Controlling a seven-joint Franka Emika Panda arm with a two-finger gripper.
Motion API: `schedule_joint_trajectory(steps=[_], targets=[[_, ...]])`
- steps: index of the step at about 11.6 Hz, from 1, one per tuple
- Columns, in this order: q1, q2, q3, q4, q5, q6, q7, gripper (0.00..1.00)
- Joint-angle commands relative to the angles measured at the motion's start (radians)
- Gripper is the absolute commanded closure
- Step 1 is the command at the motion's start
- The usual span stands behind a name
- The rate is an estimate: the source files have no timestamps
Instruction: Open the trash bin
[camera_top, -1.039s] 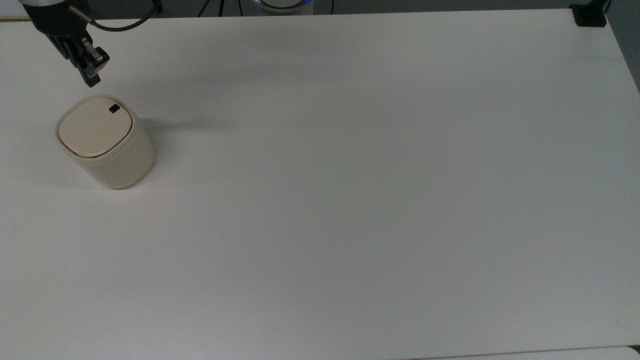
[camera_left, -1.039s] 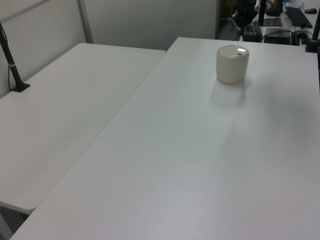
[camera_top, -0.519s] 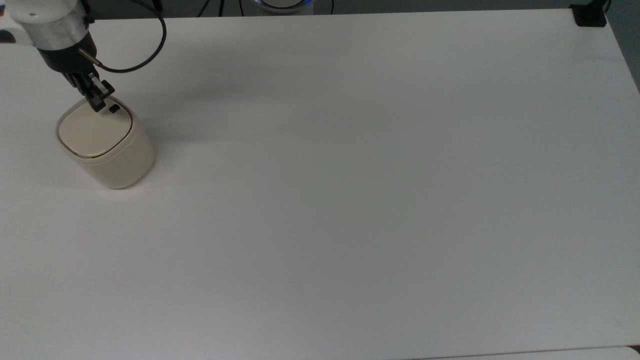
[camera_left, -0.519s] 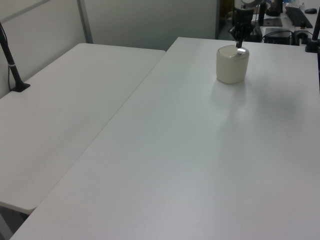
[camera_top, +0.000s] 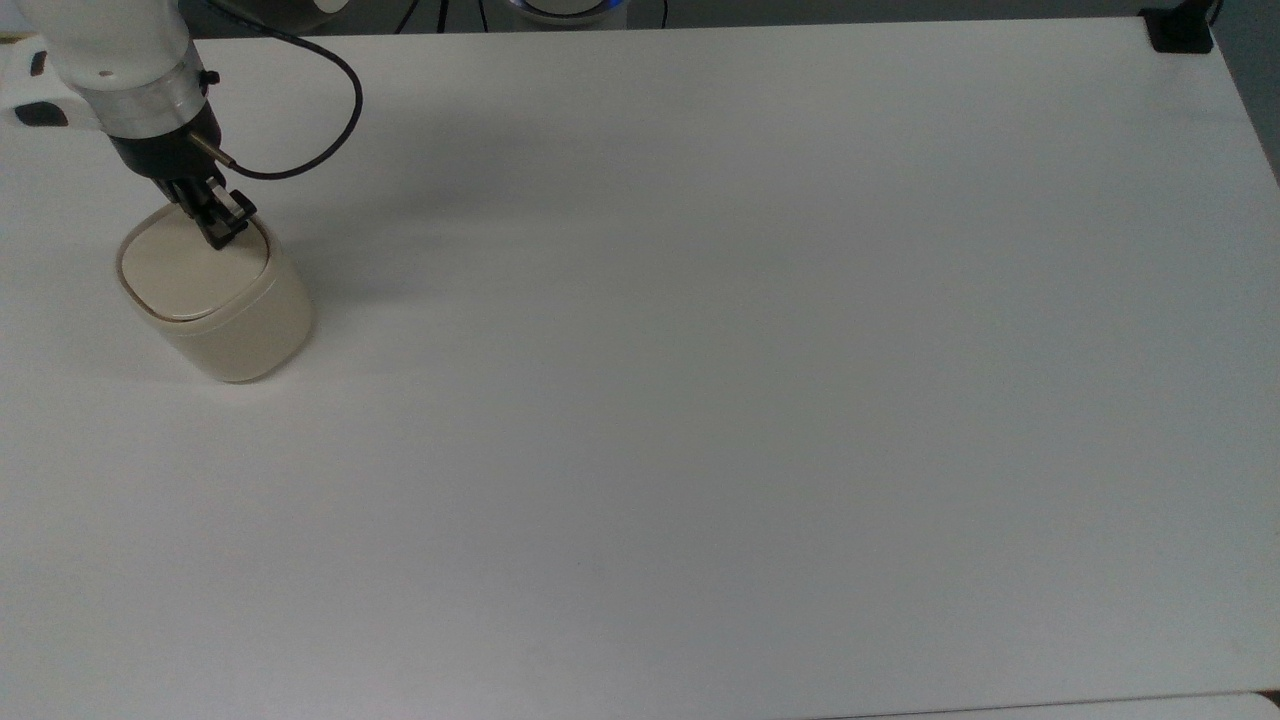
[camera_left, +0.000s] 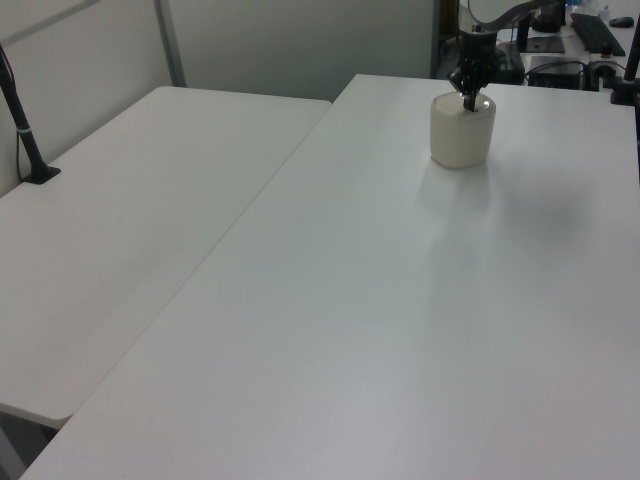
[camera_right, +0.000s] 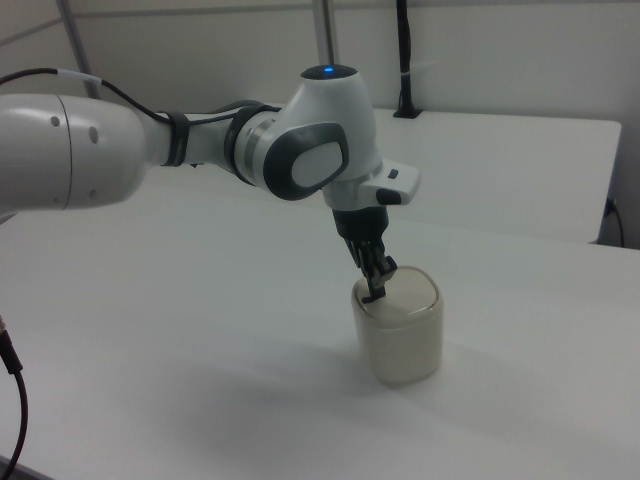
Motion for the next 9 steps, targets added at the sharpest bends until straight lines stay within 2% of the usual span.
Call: schedule_joint_trajectory(steps=[1,3,4,6,9], targets=[[0.015,-0.090,-0.007,-0.022,0.018,0.015,0.014,1.00],[0.027,-0.172,-0.004,0.008,0.009,-0.086,0.014,1.00],[0.039,-0.215,-0.004,0.012,0.007,-0.123,0.011,0.96],[0.102,-0.285,0.002,0.012,-0.011,-0.245,-0.042,0.00],[0.105,-0.309,0.153,0.024,0.002,-0.369,-0.315,0.00]])
